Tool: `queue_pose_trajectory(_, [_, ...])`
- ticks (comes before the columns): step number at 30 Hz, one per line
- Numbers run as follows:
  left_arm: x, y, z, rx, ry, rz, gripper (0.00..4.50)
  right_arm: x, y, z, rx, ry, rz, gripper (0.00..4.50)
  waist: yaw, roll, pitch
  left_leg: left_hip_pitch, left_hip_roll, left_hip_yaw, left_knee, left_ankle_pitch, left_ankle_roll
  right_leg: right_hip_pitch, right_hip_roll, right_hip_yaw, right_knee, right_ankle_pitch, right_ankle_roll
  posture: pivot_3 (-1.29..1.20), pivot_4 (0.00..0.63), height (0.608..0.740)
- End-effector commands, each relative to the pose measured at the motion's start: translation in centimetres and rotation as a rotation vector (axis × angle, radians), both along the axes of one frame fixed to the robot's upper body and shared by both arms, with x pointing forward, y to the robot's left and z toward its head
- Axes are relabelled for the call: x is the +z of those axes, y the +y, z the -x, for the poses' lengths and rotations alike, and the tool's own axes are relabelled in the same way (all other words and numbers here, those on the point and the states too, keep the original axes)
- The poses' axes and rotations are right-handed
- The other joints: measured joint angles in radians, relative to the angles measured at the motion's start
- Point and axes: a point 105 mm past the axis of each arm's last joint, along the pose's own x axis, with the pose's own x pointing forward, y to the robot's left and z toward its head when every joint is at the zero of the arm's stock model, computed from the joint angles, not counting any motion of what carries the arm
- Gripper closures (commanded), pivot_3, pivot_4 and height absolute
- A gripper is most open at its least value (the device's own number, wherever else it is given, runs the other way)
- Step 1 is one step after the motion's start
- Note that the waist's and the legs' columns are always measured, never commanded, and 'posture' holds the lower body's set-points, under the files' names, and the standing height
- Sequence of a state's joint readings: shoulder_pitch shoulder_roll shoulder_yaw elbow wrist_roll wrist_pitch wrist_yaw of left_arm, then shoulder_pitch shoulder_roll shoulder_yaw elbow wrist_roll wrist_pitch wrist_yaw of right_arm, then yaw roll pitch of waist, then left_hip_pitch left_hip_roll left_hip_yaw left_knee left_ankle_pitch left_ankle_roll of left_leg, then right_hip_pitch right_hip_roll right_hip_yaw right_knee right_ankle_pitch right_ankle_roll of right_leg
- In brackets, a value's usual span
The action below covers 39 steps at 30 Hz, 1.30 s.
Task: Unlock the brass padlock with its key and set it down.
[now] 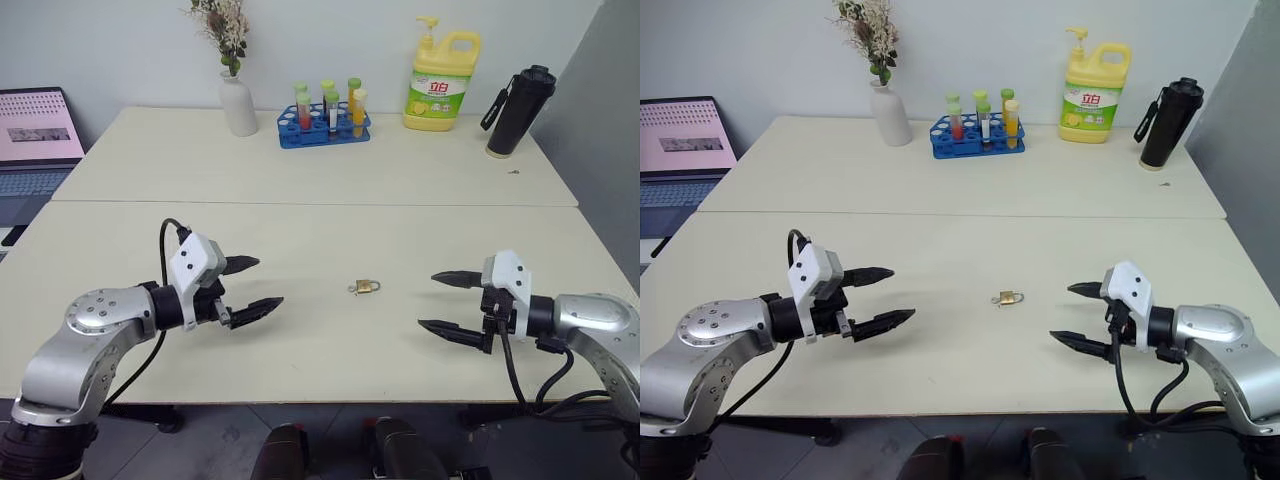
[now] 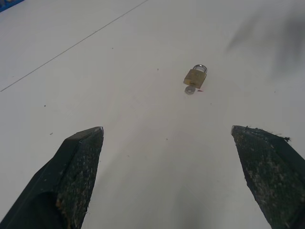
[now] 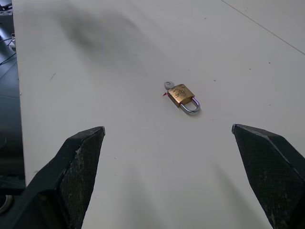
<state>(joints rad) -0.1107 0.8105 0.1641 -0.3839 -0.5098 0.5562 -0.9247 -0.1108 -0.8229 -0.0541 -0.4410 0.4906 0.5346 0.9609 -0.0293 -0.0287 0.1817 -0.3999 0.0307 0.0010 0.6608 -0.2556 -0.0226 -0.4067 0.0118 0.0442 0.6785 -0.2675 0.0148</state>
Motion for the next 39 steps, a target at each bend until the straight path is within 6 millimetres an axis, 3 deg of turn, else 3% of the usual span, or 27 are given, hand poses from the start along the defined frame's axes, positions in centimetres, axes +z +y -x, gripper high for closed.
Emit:
queue_pose_trajectory(1, [0.5, -0.4, 0.5, -0.040, -0.034, -0.006, 0.00, 1.0, 0.7, 0.2, 0.046, -0.048, 0.002, 0.01, 0.000, 0.000, 0.000, 0.000, 0.000, 0.000, 0.000, 0.000, 0.000, 0.000, 0.000, 0.000, 0.000, 0.000, 0.000, 0.00, 0.150, 0.740])
queue_pose_trajectory(10, [0.4, -0.5, -0.8, 0.023, -0.142, -0.087, 0.00, 0.1, 1.0, 0.1, 0.074, -0.070, 0.035, 0.01, 0.000, 0.000, 0.000, 0.000, 0.000, 0.000, 0.000, 0.000, 0.000, 0.000, 0.000, 0.000, 0.000, 0.000, 0.000, 0.00, 0.150, 0.740])
queue_pose_trajectory(18, [0.4, -0.9, 0.6, -0.060, -0.105, -0.075, 0.00, 0.0, 1.3, -0.5, 0.073, -0.111, 0.026, 0.01, 0.000, 0.000, 0.000, 0.000, 0.000, 0.000, 0.000, 0.000, 0.000, 0.000, 0.000, 0.000, 0.000, 0.000, 0.000, 0.00, 0.150, 0.740])
queue_pose_trajectory(28, [1.0, -1.0, 0.3, -0.040, -0.180, -0.079, 0.00, -0.2, 1.8, -0.9, 0.116, -0.130, 0.043, 0.01, 0.000, 0.000, 0.000, 0.000, 0.000, 0.000, 0.000, 0.000, 0.000, 0.000, 0.000, 0.000, 0.001, 0.000, 0.000, 0.00, 0.150, 0.740])
queue_pose_trajectory(34, [1.0, -1.9, 1.6, -0.145, -0.138, -0.079, 0.00, 0.4, 2.6, -0.8, 0.191, -0.093, 0.073, 0.01, -0.001, 0.000, 0.000, 0.000, 0.000, 0.000, 0.000, 0.000, 0.000, 0.000, 0.000, 0.000, 0.001, 0.000, 0.000, 0.00, 0.150, 0.740])
queue_pose_trajectory(39, [0.2, -2.9, 2.4, -0.224, -0.118, -0.119, 0.00, -0.2, 4.3, -3.0, 0.228, -0.128, 0.154, 0.01, -0.002, 0.000, 0.000, 0.001, 0.001, 0.000, 0.000, 0.000, 0.000, 0.000, 0.000, 0.000, 0.001, 0.000, 0.000, 0.00, 0.150, 0.740])
